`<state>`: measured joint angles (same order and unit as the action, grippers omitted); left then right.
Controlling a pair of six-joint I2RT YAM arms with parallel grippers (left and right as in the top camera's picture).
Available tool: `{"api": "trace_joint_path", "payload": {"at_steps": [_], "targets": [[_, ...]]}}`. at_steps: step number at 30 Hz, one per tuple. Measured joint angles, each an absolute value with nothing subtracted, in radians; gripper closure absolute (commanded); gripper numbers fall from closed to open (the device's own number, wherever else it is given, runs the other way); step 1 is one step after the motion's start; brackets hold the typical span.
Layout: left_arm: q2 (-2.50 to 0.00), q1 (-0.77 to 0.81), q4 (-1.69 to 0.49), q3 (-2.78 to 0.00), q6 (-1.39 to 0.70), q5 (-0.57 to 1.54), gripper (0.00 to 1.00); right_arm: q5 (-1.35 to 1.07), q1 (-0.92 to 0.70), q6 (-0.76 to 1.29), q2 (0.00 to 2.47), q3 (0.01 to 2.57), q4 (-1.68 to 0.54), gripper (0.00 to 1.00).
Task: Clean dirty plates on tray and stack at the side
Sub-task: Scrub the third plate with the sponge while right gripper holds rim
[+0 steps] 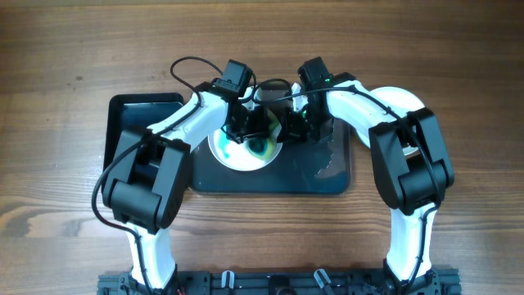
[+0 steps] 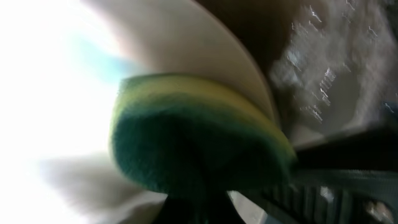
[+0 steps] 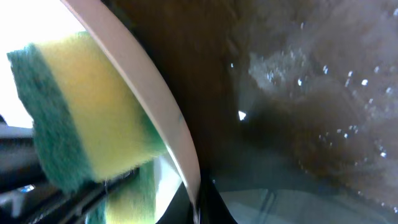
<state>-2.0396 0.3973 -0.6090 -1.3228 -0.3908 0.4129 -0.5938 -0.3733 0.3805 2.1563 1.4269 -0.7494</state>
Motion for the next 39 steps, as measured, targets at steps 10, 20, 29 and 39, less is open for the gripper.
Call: {"api": "trace_joint_path", "payload": {"at_steps": [10, 20, 29, 39], "targets": [[-2.021, 0.429, -0.769, -1.357, -0.654, -0.122, 0.96, -0.594, -0.377, 0.381, 2.156, 1.427, -0.735, 0.96], [-2.018, 0.4, -0.87, -1.354, -0.641, -0.097, 0.96, -0.591, -0.385, 0.379, 2.156, 1.427, -0.746, 0.96], [-2.037, 0.392, -0.66, -1.328, -0.33, 0.434, 0.96, -0.59, -0.37, 0.38, 2.156, 1.427, -0.755, 0.96], [-2.041, 0.387, -0.654, -1.349, -0.471, 0.264, 0.96, -0.59, -0.373, 0.381, 2.156, 1.427, -0.734, 0.96]]}}
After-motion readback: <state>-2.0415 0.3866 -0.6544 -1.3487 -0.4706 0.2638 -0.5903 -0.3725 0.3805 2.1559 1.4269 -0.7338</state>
